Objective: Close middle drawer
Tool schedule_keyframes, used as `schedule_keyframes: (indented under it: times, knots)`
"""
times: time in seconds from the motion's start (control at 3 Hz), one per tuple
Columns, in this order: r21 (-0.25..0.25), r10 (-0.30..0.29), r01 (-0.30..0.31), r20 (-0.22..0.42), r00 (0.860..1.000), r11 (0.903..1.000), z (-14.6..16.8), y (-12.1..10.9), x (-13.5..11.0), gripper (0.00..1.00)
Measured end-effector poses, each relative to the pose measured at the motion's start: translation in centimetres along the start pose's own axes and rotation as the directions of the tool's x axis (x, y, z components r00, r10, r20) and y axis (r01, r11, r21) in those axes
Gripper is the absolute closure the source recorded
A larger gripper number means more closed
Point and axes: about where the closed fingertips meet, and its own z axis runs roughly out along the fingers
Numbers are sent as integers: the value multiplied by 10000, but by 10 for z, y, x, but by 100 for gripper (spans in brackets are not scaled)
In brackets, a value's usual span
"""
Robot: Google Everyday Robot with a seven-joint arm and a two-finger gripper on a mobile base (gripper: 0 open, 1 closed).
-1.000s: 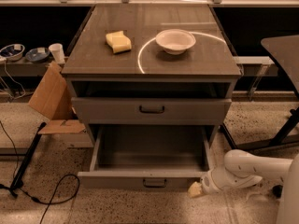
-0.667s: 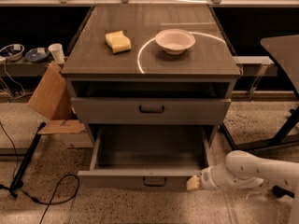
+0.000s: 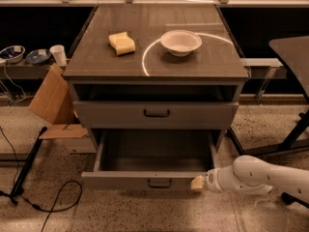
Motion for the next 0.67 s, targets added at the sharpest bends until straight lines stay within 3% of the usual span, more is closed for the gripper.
schedule_keyframes:
  times: [0.67]
  knots:
    - [38,235,-241,1164,9929,9997,2,19,-29,100]
